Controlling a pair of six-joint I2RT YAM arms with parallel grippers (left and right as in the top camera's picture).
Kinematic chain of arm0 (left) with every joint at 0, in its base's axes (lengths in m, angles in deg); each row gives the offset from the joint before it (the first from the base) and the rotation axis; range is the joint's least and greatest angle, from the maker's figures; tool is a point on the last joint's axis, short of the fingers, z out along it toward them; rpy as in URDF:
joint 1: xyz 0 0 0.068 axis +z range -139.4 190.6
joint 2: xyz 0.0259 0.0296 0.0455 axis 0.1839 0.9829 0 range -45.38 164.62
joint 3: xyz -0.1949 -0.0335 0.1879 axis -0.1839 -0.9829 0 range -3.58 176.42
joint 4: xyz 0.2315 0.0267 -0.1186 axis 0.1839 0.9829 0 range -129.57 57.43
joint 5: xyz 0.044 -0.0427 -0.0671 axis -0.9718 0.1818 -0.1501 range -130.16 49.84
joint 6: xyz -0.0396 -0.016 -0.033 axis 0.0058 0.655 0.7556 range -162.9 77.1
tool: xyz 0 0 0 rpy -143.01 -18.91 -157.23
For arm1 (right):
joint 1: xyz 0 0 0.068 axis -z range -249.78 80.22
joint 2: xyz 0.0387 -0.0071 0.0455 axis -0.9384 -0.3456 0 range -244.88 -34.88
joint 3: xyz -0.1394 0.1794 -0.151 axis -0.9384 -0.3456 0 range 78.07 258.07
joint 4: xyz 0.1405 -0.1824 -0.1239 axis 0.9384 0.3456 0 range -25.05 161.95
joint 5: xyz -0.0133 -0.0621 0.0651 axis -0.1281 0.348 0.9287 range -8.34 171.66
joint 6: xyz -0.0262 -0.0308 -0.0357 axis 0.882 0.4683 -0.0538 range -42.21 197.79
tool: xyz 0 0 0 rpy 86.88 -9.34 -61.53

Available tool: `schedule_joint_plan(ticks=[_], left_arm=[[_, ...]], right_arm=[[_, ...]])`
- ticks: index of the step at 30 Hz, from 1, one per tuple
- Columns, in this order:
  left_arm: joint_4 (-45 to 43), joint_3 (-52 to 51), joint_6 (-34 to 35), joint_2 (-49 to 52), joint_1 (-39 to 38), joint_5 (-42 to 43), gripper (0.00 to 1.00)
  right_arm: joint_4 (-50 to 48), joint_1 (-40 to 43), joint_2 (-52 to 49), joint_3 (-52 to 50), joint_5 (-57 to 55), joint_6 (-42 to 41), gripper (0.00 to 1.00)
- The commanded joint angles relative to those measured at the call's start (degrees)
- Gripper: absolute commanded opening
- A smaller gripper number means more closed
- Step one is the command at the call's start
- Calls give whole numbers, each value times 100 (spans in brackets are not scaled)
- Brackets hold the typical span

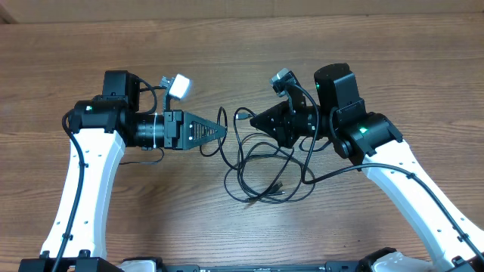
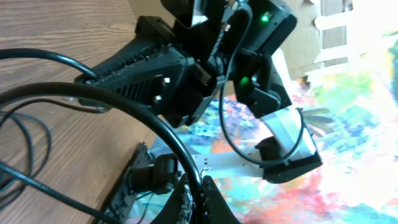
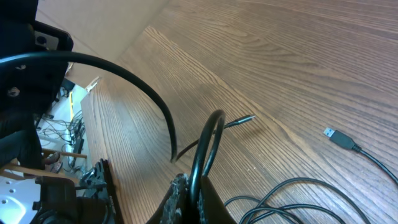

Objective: Untangle cables

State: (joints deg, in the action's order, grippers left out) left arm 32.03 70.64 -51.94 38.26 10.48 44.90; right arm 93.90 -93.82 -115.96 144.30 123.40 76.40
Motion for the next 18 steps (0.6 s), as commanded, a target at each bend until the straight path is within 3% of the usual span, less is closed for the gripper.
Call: schedule_joint_plan(ticks=[1, 12, 18], left_arm=[[-2, -13, 179, -48, -9, 422, 4], [-4, -13, 179, -48, -369, 549, 4], [-155, -13, 179, -48, -409, 546, 4]], right_arm=[[-129, -7, -13, 2, 57, -37, 4], [-793, -7, -138, 2, -302, -476, 4], [-793, -9, -199, 2, 533, -431, 4]])
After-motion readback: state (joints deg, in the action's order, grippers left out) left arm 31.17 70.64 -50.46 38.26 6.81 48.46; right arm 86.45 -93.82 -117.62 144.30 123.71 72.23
